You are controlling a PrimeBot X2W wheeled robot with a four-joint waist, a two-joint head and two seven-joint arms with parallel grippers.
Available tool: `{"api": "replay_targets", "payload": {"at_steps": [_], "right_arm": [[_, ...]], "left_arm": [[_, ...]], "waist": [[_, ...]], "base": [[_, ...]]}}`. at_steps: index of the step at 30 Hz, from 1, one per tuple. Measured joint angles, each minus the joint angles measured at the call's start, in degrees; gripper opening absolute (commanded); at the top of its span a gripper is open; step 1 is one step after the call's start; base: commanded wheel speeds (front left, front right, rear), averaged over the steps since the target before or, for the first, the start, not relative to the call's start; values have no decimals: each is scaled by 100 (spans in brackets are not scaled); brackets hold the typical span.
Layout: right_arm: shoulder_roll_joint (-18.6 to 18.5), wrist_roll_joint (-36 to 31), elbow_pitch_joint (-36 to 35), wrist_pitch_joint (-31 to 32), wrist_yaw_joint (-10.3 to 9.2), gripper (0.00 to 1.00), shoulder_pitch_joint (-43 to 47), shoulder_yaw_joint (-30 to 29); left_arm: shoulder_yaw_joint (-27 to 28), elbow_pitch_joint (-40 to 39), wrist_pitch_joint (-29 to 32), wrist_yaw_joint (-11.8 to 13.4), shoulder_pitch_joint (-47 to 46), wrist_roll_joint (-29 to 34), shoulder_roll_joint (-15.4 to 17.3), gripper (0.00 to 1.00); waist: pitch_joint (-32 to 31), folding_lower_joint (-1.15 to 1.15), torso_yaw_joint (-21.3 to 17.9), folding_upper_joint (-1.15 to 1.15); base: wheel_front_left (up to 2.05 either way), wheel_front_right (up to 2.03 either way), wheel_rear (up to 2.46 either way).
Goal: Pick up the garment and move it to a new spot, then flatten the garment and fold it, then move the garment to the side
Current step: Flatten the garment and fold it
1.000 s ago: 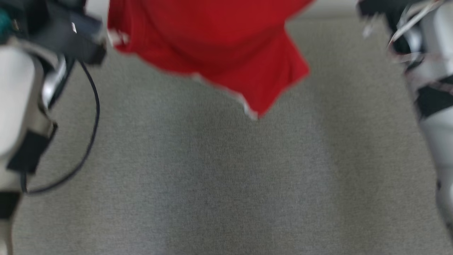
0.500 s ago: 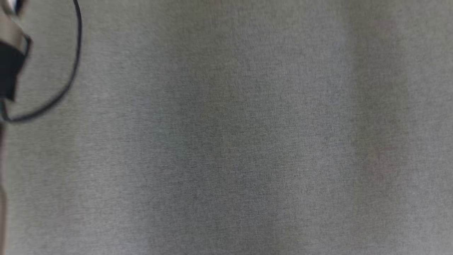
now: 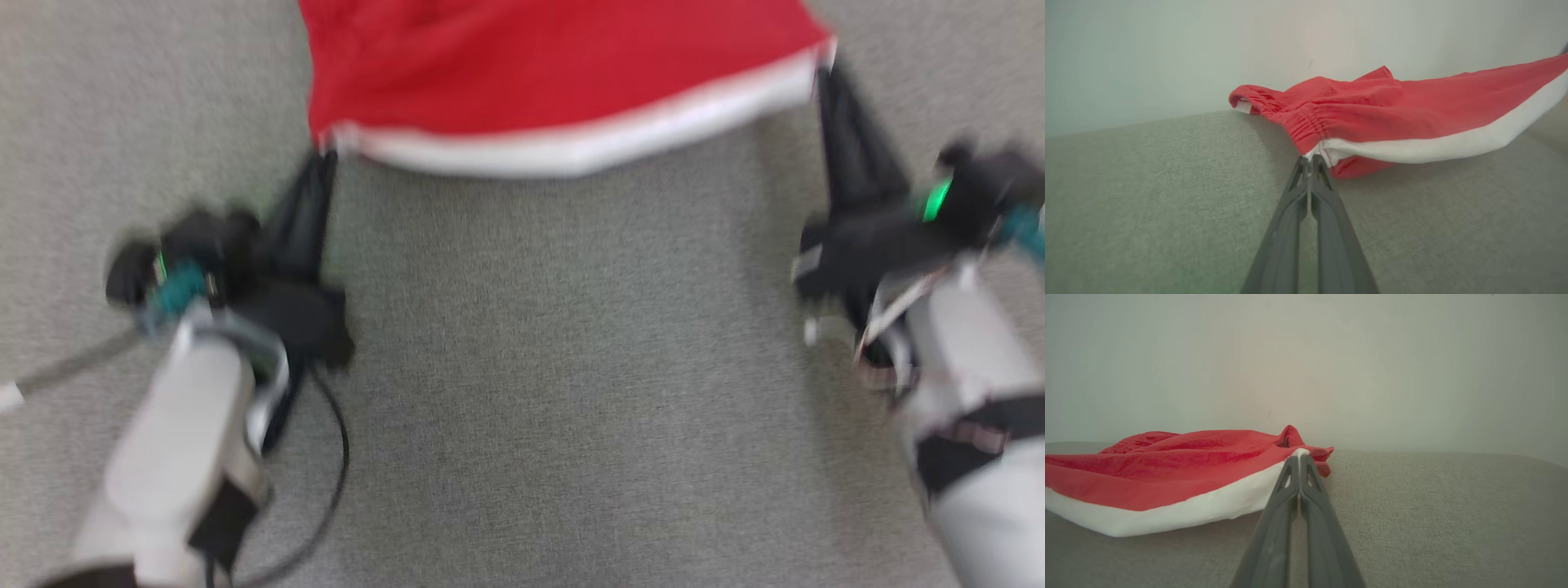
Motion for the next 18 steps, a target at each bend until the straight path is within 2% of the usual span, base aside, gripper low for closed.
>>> {"api": "replay_targets", "payload": {"at_steps": [3, 7, 18], "right_arm": [[-33, -105, -158, -1, 0, 0, 694, 110], [154, -74, -142, 0, 0, 0, 1491, -3], [668, -350, 64, 0, 0, 0, 3213, -370]], "left_arm": [[-168, -114, 0, 2, 669, -214, -22, 0], [-345, -140, -1, -1, 1390, -511, 62, 0], [187, -249, -1, -2, 3136, -783, -80, 0]], "waist": [[-251, -1, 0, -1], [-619, -1, -5, -2], [-1732, -2, -2, -2]], "base": [[0, 0, 0], [0, 0, 0], [0, 0, 0]]}}
